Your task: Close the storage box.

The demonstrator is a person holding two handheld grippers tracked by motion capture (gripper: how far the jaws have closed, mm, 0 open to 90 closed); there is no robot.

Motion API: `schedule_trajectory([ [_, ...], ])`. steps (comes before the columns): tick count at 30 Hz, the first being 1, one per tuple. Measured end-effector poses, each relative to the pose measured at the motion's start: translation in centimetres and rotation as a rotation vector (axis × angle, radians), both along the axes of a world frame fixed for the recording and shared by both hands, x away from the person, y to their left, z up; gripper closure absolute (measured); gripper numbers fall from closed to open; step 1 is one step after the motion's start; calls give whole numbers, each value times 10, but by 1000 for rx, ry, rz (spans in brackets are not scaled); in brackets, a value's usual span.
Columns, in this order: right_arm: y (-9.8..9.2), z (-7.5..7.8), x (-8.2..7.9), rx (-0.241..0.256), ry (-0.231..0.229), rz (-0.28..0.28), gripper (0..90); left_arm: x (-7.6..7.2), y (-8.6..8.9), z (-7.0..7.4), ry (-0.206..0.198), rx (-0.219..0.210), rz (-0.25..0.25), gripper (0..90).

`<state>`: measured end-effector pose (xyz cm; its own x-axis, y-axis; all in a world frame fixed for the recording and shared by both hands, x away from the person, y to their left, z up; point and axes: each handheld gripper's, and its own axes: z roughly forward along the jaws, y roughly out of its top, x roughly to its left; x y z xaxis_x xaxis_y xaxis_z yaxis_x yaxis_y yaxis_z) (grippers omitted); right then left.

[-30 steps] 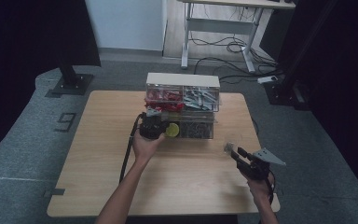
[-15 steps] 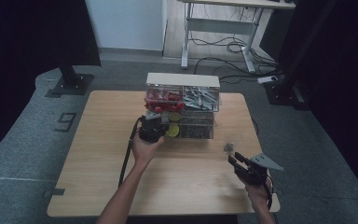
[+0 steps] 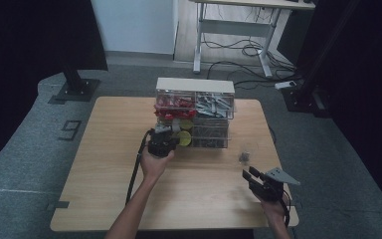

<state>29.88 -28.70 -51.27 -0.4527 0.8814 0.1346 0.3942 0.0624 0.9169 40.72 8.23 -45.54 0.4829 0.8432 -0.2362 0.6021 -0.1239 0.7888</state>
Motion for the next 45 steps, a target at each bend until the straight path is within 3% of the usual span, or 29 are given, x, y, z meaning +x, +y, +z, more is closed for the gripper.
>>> schedule_trajectory([
  [33, 0, -6, 0, -5, 17, 6, 621, 0, 2, -37, 82, 1, -5, 900],
  [45, 1, -8, 0, -11, 21, 10, 621, -2, 1, -43, 78, 7, -7, 900],
])
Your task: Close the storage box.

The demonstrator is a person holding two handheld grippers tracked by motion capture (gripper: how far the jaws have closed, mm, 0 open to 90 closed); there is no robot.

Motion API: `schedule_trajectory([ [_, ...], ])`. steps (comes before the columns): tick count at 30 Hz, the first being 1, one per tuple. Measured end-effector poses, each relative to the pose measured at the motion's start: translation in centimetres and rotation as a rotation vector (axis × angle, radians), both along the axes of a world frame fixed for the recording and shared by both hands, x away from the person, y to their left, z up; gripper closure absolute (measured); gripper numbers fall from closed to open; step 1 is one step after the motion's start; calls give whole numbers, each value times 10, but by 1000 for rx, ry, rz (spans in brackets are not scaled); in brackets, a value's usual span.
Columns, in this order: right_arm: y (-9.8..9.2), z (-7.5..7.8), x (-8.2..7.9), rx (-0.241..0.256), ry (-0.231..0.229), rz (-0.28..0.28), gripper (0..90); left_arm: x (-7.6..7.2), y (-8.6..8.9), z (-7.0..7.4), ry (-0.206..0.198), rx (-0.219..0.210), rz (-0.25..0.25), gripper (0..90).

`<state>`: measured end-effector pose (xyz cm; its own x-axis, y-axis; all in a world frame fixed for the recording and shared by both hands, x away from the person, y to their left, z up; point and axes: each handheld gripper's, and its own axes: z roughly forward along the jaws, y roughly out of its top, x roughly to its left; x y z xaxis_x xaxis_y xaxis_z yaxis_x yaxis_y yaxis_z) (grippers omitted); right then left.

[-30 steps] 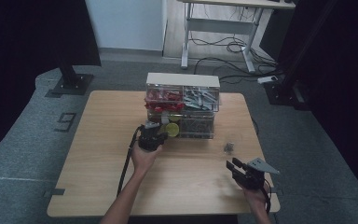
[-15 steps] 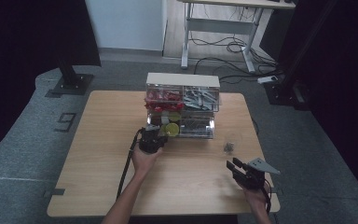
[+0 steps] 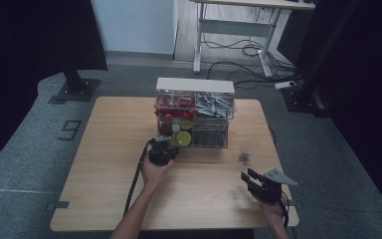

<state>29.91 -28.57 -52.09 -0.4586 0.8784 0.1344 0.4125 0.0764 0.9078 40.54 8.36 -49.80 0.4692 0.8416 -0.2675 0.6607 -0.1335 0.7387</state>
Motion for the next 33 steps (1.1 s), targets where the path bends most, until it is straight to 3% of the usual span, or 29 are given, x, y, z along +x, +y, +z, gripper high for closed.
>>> schedule_trajectory([
  [7, 1, -1, 1, 0, 2, 5, 615, -9, -1, 0, -36, 27, -13, 863],
  [13, 1, -2, 3, 5, 9, 14, 594, -23, 1, -5, -103, 77, -50, 668],
  [18, 2, -4, 5, 6, 18, 16, 563, -37, 7, -5, -128, 51, -65, 538],
  [24, 3, -6, 6, 9, 39, 37, 518, -59, 19, -11, -119, 35, -76, 450],
  [33, 4, -10, 6, -17, 63, 50, 454, -85, 37, -18, -103, 56, -91, 427],
])
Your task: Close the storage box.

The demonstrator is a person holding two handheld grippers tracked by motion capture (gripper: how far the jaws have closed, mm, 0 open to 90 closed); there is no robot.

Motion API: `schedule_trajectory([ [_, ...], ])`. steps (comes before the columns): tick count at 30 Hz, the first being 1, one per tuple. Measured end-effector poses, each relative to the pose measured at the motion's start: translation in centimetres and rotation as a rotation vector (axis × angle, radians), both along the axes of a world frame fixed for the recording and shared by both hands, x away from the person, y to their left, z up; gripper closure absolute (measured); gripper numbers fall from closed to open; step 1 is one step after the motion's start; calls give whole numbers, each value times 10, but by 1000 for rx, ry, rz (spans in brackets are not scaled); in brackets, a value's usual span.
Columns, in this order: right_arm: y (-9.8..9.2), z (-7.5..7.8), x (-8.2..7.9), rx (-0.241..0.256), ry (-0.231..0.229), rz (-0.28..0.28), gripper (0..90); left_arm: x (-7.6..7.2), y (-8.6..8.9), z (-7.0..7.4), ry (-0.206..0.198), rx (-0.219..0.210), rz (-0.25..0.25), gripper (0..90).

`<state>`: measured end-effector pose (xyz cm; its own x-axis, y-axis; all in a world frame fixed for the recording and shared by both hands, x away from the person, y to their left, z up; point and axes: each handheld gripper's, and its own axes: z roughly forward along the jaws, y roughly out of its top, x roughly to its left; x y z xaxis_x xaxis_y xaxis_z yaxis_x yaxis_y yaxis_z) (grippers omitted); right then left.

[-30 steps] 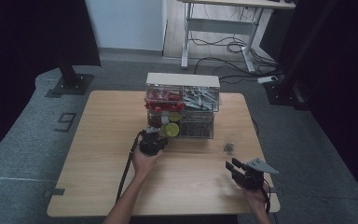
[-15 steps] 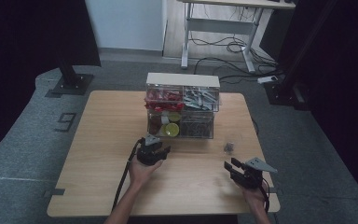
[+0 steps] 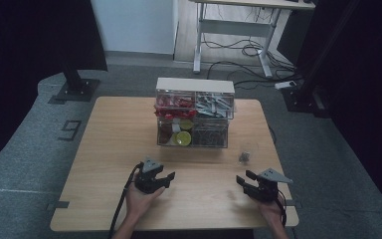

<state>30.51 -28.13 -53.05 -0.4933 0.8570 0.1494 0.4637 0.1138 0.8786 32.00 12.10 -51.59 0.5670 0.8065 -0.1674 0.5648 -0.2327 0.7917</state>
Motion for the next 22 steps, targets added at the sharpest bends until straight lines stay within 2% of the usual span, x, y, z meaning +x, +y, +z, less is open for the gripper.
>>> schedule_trajectory([
  [7, -4, -5, -5, -31, 31, 10, 395, -17, 21, -5, 1, 4, 6, 418],
  [11, -7, -9, -8, -48, 44, -4, 360, -24, 33, -10, 9, 7, 20, 413],
  [16, -7, -12, -9, -62, 59, 3, 340, -26, 42, -15, 28, 3, 33, 413],
  [22, -6, -12, -9, -65, 60, 8, 313, -24, 42, -16, 33, -2, 36, 411],
])
